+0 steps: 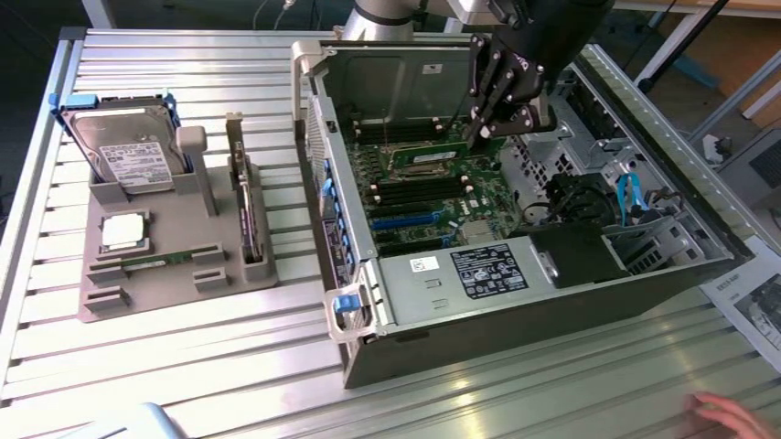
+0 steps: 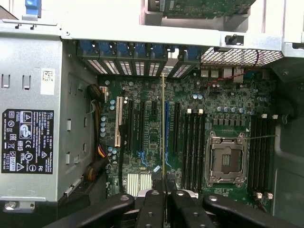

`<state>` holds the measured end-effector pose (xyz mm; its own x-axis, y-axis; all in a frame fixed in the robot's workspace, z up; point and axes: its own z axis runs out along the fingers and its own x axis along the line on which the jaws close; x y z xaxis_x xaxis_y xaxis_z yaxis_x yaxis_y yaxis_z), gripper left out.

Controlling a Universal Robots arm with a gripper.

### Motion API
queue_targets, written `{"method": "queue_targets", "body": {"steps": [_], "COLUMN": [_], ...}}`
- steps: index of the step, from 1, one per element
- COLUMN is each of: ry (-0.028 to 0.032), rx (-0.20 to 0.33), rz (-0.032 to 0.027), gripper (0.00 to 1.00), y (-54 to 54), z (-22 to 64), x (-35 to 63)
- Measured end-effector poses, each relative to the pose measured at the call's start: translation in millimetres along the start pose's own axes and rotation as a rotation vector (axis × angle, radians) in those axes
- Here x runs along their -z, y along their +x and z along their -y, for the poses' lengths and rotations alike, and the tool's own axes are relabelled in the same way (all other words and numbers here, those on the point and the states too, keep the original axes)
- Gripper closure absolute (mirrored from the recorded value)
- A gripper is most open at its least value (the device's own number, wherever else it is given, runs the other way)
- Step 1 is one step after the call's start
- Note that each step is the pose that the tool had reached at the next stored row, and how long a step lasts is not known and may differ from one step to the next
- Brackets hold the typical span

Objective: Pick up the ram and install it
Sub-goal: 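Insert the ram into the slot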

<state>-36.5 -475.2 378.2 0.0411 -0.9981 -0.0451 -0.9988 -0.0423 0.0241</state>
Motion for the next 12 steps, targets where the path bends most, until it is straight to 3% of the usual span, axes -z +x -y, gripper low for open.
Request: {"method": "queue_targets", "body": {"steps": [12], "ry": [0.0], "rx": [-0.001], "rz": [0.0], "gripper": [0.88], "y": [0.0], "z": [0.0], "x": [0.0]}}
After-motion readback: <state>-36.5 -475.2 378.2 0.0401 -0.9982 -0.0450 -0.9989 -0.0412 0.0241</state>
